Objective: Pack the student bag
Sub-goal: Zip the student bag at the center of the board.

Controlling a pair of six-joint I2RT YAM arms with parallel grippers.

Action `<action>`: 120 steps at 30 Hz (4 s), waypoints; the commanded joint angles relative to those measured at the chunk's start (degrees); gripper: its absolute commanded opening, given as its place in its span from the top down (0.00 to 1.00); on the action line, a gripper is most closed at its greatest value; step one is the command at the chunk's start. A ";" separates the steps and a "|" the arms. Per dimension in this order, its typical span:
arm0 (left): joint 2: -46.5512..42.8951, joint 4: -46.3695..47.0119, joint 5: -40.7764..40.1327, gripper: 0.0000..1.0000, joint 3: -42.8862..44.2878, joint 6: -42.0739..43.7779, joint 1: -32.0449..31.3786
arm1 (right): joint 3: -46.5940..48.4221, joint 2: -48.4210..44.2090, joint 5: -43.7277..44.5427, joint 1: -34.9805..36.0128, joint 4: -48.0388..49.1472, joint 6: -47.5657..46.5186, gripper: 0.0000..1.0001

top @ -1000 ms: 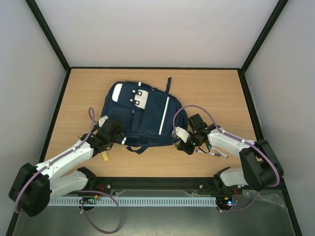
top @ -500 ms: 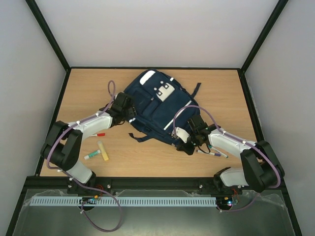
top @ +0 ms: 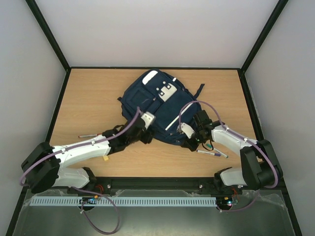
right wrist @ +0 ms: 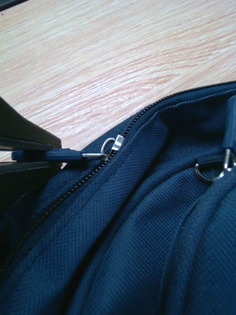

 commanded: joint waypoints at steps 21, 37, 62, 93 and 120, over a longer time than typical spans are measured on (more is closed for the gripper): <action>22.94 10.23 7.99 0.52 6.18 29.54 -9.83 | 1.87 -2.24 -0.01 -1.63 -5.87 1.59 0.99; 22.68 5.49 -0.44 0.82 6.39 30.46 -11.63 | 3.34 -0.32 5.24 -6.51 -9.93 -2.06 0.99; 8.65 11.94 -6.49 0.63 -3.09 24.19 -13.86 | 10.81 -14.25 5.55 -11.10 -23.04 -8.46 0.99; 27.49 23.13 -4.59 0.47 8.92 38.77 -19.09 | 12.88 -1.99 7.77 -10.28 -34.35 -14.31 0.99; 31.74 13.73 -8.72 0.92 11.33 40.23 -17.71 | 20.28 9.04 10.74 -18.45 -34.72 -16.32 0.99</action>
